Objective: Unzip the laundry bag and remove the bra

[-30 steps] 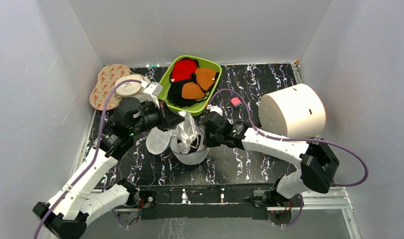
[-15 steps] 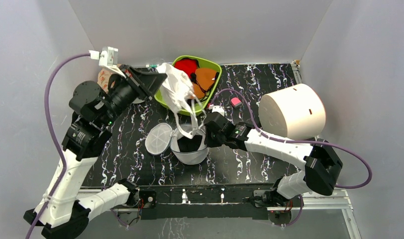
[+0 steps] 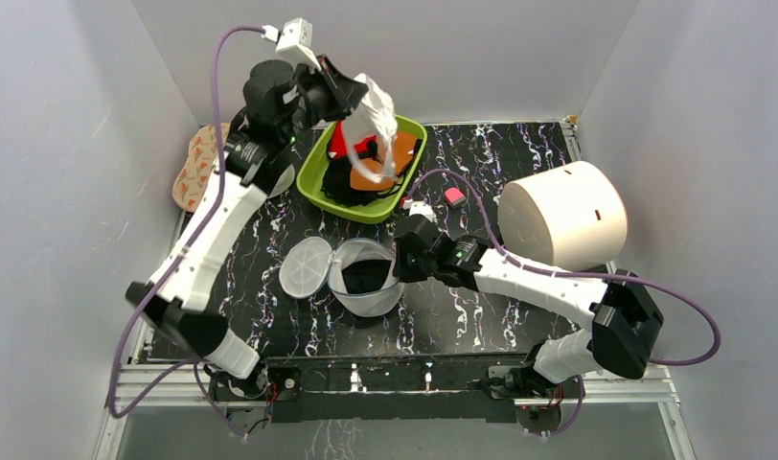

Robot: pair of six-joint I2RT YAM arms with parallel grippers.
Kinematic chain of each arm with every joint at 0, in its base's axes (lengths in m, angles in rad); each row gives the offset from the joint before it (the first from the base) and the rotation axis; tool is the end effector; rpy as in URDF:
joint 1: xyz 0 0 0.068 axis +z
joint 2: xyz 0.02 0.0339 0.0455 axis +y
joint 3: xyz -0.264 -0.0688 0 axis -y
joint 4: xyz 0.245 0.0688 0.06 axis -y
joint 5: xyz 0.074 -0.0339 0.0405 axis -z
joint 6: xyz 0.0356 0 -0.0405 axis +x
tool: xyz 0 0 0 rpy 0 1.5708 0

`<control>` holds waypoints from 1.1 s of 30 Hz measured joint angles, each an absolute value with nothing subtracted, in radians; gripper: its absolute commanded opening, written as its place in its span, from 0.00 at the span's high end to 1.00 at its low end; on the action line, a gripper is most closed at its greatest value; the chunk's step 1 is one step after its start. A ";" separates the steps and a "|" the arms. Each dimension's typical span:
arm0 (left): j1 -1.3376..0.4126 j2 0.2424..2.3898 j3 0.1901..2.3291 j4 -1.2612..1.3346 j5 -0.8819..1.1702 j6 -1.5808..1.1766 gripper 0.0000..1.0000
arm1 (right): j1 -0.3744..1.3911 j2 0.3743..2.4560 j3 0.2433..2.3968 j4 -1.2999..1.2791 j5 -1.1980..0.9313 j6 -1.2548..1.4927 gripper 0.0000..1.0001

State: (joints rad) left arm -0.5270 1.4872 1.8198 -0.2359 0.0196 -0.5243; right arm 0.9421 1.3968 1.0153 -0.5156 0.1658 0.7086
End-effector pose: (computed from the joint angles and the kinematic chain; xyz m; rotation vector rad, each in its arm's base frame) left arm 0.2754 -0.1611 0.5239 0.0186 1.5347 -0.8614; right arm 0.1765 0.2328 0.2527 -0.2208 2.5122 0.5066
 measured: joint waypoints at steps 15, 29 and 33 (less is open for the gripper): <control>-0.230 2.140 2.260 0.015 0.445 -0.847 1.00 | 0.942 1.394 1.015 -0.488 0.162 0.698 1.00; -0.154 2.258 2.014 0.214 0.643 -1.040 1.00 | 0.942 1.416 1.015 -0.488 0.158 0.698 1.00; -0.143 2.152 1.758 0.227 0.670 -1.016 1.00 | 0.942 1.427 1.016 -0.488 0.151 0.698 1.00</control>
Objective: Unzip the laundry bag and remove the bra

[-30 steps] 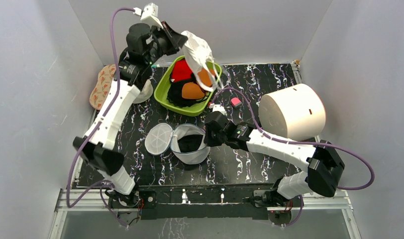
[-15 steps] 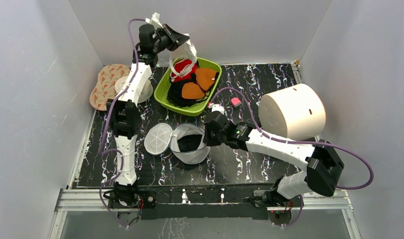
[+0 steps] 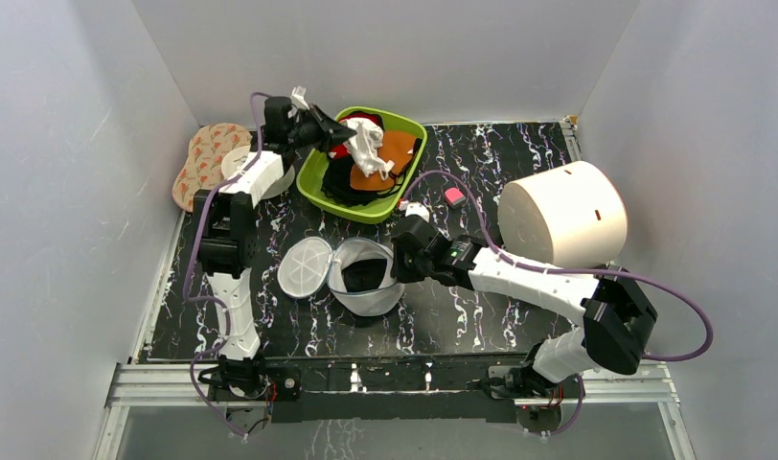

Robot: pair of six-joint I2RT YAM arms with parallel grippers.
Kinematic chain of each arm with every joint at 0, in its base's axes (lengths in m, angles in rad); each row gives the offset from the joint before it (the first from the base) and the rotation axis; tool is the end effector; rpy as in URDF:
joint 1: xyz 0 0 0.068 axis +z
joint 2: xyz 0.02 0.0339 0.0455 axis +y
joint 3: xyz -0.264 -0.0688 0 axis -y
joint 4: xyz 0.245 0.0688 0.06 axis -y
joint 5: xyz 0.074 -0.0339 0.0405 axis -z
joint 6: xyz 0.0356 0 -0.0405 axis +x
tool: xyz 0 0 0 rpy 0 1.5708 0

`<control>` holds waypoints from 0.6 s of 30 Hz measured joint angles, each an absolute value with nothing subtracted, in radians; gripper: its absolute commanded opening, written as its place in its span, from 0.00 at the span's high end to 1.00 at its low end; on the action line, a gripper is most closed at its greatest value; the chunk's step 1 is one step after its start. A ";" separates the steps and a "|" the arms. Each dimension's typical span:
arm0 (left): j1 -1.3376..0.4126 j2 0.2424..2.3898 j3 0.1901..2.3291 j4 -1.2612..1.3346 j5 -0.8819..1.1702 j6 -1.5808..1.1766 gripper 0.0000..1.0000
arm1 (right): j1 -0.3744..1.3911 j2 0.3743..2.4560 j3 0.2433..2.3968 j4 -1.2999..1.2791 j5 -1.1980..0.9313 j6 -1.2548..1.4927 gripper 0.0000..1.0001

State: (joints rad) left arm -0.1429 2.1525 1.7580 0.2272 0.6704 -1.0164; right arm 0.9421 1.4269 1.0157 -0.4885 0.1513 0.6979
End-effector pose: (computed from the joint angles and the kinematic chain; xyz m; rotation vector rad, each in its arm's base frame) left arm 0.5064 -0.0952 0.2783 -0.2887 1.9049 -1.3944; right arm 0.1799 0.2384 0.2463 -0.2417 2.5187 0.5141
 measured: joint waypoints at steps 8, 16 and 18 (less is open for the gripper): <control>-0.096 2.024 1.470 0.189 0.723 -0.929 1.00 | 0.942 1.428 1.016 -0.488 0.139 0.701 1.00; -0.048 1.996 1.410 0.073 0.719 -0.770 1.00 | 0.942 1.428 1.016 -0.488 0.131 0.706 1.00; -0.045 1.995 1.382 0.045 0.710 -0.747 1.00 | 0.942 1.428 1.016 -0.488 0.131 0.706 1.00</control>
State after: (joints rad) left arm -0.0448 1.9949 1.3823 0.0452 0.7105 -0.7467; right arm 0.9421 1.4281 1.0157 -0.4885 0.1314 0.7059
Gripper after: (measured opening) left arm 0.019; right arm 0.030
